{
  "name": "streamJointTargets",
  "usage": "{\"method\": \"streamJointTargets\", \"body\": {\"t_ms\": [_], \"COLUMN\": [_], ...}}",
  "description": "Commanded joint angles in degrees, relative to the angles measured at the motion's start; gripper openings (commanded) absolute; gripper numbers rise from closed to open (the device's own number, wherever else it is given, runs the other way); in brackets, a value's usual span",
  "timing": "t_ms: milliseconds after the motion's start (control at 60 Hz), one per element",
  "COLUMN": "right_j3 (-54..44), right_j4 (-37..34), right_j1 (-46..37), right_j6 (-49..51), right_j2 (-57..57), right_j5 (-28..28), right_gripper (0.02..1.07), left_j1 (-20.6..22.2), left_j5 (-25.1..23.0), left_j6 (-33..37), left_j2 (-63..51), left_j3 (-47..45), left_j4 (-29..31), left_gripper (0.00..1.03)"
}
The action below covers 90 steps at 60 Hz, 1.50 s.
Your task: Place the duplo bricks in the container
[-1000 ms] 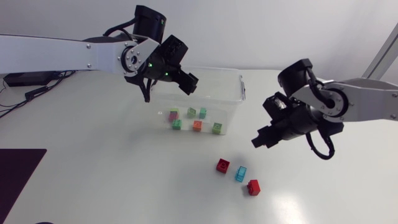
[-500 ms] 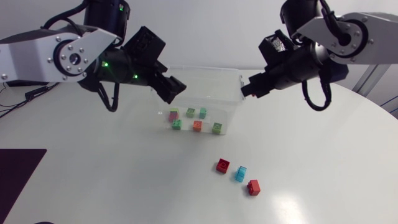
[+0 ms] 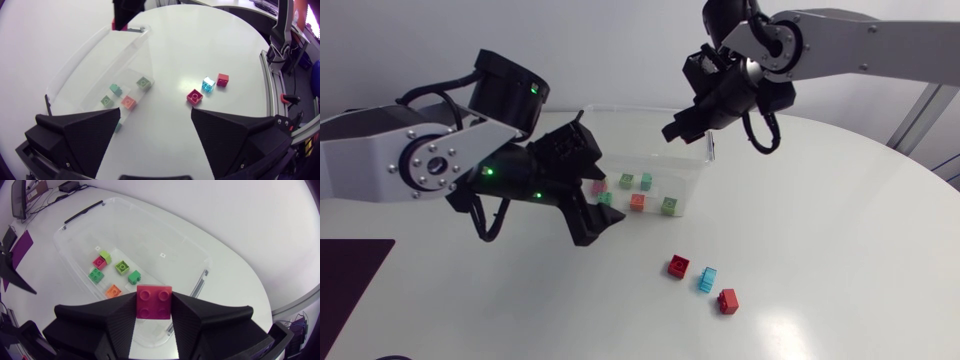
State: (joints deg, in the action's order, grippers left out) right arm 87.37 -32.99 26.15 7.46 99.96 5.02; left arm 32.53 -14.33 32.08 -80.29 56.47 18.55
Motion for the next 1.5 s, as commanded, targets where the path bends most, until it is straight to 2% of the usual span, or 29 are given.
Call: {"method": "streamJointTargets", "body": {"t_ms": [0, 50, 267, 367, 517, 917, 1000, 1250, 1483], "right_j3": [2.5, 3.2, 6.8, 6.3, 0.2, -28.0, -33.3, -44.5, -46.6], "right_j4": [-0.2, -0.1, -0.7, -0.9, -0.1, 3.0, 3.9, 4.0, 1.9], "right_j1": [0.3, 0.4, 0.2, -0.8, -3.7, -10.2, -11.1, -11.0, -8.1], "right_j6": [-0.6, -0.2, 0.7, 0.7, 0.7, 3.6, 4.4, 4.1, 4.0], "right_j2": [3.5, 4.7, 8.7, 7.1, -0.6, -24.5, -27.5, -31.9, -28.0], "right_j5": [0.6, 0.6, 0.7, 0.6, -1.2, -7.8, -8.6, -11.3, -12.8], "right_gripper": [0.40, 0.45, 0.91, 0.97, 0.98, 0.98, 0.98, 0.98, 0.98], "left_j1": [1.7, 2.5, 5.5, 6.8, 8.6, 11.1, 11.5, 13.1, 14.2], "left_j5": [-0.4, -0.4, -0.4, -0.3, 0.0, 0.1, 0.3, 0.8, 1.8], "left_j6": [2.1, 2.6, 4.1, 5.0, 6.7, 11.3, 12.4, 15.8, 18.3], "left_j2": [-0.6, -1.3, -3.2, -5.1, -8.9, -19.2, -22.0, -28.7, -33.0], "left_j3": [-2.8, -3.6, -4.1, -3.3, -0.7, 6.3, 8.8, 17.4, 22.8], "left_j4": [-0.2, -0.9, -1.9, -2.0, -2.0, -1.9, -0.2, 8.0, 13.4], "left_gripper": [0.99, 0.99, 0.99, 0.99, 0.99, 0.98, 0.98, 0.96, 0.96]}}
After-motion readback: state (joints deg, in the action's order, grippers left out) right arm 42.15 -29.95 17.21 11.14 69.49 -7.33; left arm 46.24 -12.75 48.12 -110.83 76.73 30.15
